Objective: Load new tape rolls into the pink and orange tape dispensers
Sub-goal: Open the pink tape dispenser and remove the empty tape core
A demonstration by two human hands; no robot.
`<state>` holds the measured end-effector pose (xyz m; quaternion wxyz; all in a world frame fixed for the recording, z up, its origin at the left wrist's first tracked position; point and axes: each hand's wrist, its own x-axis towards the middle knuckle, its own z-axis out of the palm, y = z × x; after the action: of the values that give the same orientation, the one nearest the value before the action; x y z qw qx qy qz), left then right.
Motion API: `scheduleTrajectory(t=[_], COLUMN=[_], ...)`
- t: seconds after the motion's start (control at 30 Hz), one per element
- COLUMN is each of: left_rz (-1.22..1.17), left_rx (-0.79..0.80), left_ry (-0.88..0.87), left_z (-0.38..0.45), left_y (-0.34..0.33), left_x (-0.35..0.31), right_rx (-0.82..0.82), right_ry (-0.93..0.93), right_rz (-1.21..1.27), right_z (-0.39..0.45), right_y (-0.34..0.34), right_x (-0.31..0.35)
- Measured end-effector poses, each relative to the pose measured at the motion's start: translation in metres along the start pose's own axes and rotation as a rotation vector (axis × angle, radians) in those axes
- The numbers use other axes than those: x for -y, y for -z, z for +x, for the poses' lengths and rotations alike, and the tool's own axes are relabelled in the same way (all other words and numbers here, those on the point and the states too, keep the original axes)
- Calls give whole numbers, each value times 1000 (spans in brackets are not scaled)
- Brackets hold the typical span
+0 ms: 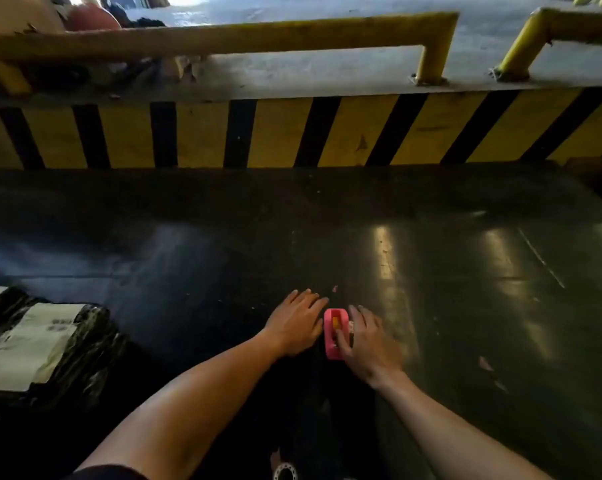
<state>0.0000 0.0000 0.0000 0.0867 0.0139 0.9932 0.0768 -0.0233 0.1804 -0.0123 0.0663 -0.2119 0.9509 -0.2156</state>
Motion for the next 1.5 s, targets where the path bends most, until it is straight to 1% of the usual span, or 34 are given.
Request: scheduleTrajectory(t=[0.17,0.27,0.4,0.5,0.57,0.67,0.73,0.9,1.07,1.27,1.43,1.5], left_rz=[-56,-79,-97,-46,5,17,9,7,-34,-110,-183,-185], left_rx=[113,176,208,227,229,236,229,158,139,128,111,104], left_ry=[-61,-80,-67,-67,-78,-75,-58,-45,22,74,90,95], left_z=[20,28,31,25,16,-5,-20,-57,-87,-114,-123,-123], left_y=[-12,-14,-20,-23,-26,-31,-35,-50,-61,-66,-64,-63], left_x=[-6,-8,-12,-16,-20,-26,-30,-32,-32,-23,-24,-24], right_rx=[78,58,100,127,181,305,355,402,426,400,178,138], right_ry=[-104,-110,-96,-37,22,115,158,221,302,376,427,416], right_rz=[132,149,184,252,291,244,198,167,140,103,6,-6], right_z=[-3,-3,-7,-15,-22,-30,-32,-37,-45,-60,-72,-73], right_y=[-30,-36,-44,-43,-41,-35,-30,-18,-23,-39,-49,-51], right_x=[-3,-1,-6,-17,-30,-48,-57,-64,-55,-35,-17,-13])
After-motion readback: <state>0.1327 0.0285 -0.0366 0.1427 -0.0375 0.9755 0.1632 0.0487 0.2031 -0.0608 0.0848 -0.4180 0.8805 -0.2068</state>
